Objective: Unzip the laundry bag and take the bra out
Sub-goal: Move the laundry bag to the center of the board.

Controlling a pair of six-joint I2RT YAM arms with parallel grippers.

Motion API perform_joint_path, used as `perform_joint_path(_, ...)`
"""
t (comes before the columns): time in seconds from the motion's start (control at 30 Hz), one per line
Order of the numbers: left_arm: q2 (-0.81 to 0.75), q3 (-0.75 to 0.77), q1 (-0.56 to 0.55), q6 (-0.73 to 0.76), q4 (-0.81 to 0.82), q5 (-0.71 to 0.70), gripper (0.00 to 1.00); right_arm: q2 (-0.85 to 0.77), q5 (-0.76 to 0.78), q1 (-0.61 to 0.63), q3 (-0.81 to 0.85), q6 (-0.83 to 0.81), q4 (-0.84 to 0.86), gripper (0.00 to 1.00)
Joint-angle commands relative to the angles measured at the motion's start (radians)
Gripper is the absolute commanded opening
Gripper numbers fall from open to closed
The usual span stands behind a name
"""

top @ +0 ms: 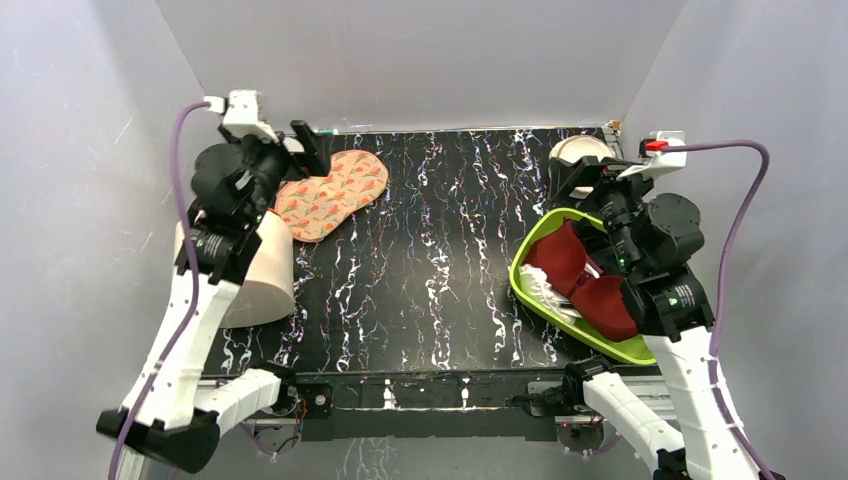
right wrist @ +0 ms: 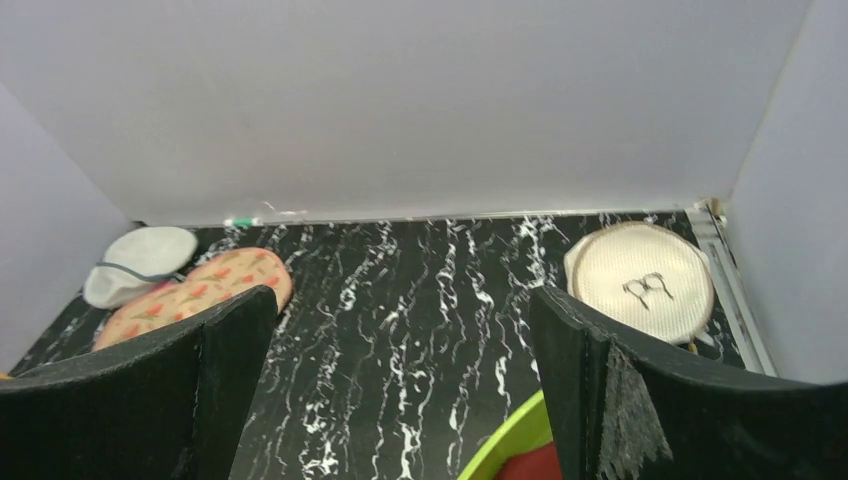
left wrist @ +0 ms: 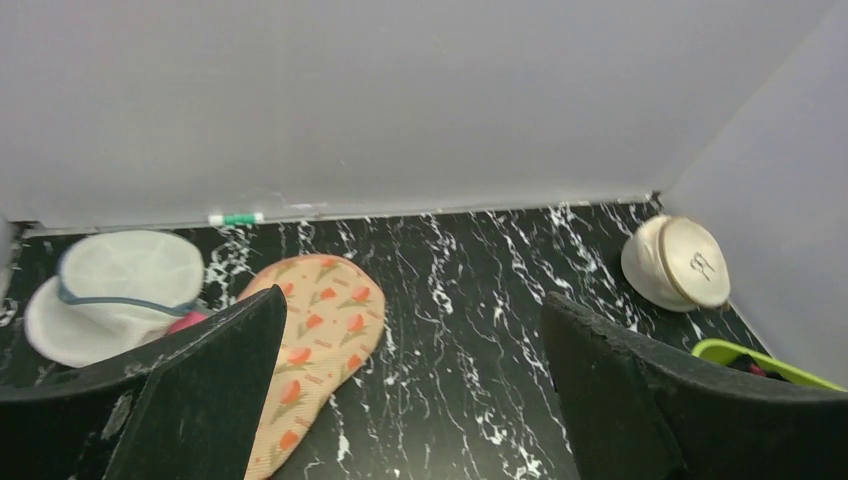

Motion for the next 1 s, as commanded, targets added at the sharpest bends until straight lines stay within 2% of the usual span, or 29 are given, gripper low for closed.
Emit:
perform_joint_path(0.0,0.105,0.101,-0.084,0.002,-0.055,-0.029,0.98,0.015,0.128,-0.002,-0.035,0.022,0.068,0.98)
perform_joint_path(0.17,0.24,0.16,-0.194,0.025,-0.072,-0.042,0.98,0.016,0.207,-0.002,-0.093,0.022,0.111,0.98)
perform_joint_path(0.33,0.325,0.148,-0.278,0.048,-0.051,-0.008,0.98,0.031,0.283,-0.003,-0.145,0.085,0.118,0.98)
perform_joint_path(0.57,0.325,0.063,-0.353,0.06,-0.007,0.029,0.98,0.137,0.181,-0.003,-0.124,0.114,0.072,0.98)
perform_joint_path(0.97,0.287,-0.065,-0.449,0.156,0.057,-0.094,0.98,0.422,0.219,-0.018,-0.091,0.189,0.141,0.98)
